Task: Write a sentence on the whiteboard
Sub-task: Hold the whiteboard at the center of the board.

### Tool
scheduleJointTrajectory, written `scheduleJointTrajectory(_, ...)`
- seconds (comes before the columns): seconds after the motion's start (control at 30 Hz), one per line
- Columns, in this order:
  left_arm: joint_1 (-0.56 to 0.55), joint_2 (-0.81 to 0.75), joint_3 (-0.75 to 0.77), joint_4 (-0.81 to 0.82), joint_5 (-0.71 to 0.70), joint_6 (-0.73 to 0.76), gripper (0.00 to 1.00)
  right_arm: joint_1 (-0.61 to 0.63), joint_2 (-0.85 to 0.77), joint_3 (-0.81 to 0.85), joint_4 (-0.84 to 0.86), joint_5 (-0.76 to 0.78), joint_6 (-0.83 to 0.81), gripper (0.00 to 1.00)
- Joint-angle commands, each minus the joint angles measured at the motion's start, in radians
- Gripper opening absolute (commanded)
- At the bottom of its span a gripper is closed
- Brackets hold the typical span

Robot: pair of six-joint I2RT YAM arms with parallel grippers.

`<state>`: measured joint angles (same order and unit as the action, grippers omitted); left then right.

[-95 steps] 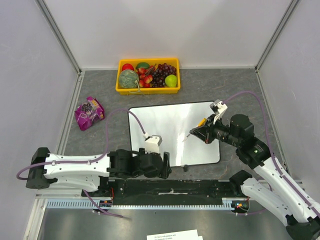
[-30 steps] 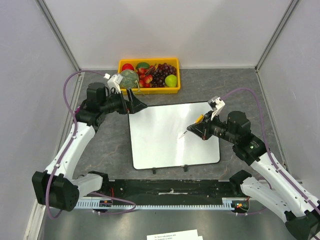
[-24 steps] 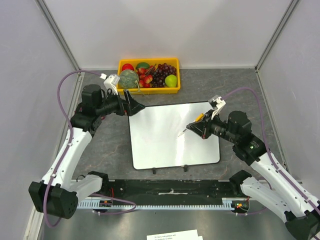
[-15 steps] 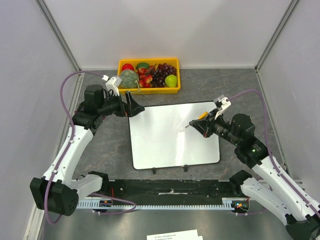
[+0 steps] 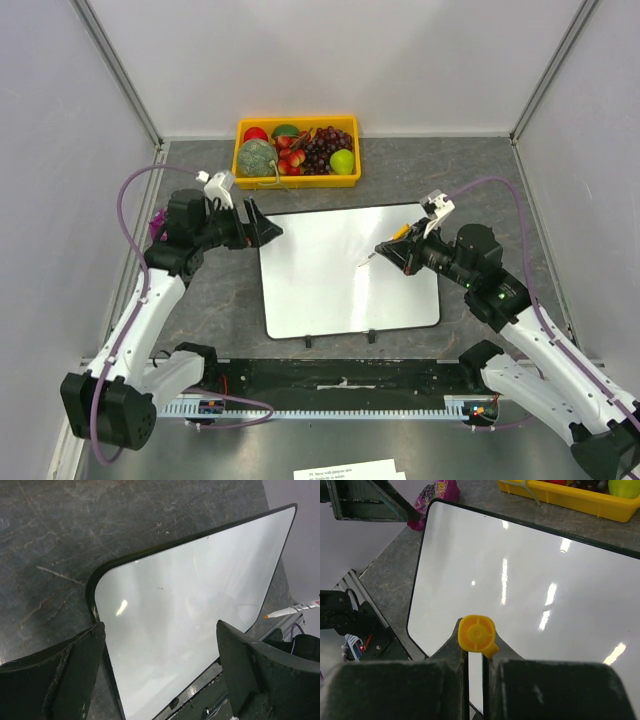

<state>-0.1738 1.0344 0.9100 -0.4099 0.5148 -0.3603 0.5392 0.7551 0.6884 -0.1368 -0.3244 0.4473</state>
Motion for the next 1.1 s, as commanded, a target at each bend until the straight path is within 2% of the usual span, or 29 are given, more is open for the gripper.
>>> scheduleJointTrajectory(0.0,0.004,-0.112,-0.098,0.075,-0.087,-0.101,0.96,0.001,0.012,0.023,0.022,-0.011,-0.027,0.00)
scheduleJointTrajectory(0.07,0.007,-0.146,-0.141,0.074,-0.137,-0.112,0.97,0.002,0.013,0.028,0.028,-0.011,-0.027,0.00)
scheduleJointTrajectory(0.17,0.020,-0.181,-0.236,0.129,-0.138,-0.138,1.00,0.010,0.030,0.033,0.045,-0.011,-0.027,0.00)
scheduleJointTrajectory(0.4,0.105,-0.198,-0.411,0.336,0.056,-0.207,0.99,0.059,0.081,0.046,0.086,0.001,-0.027,0.00)
scheduleJointTrajectory(0.6,0.112,-0.171,-0.531,0.627,0.208,-0.292,0.95,0.064,0.119,0.057,0.128,-0.022,-0.004,0.00)
scheduleJointTrajectory(0.8,0.111,-0.048,-0.606,0.914,0.352,-0.368,0.79,0.068,0.151,0.092,0.129,-0.045,0.011,0.00)
scheduleJointTrajectory(1.07,0.111,-0.100,-0.686,0.979,0.363,-0.365,0.62,0.076,0.196,0.129,0.164,-0.054,0.007,0.00)
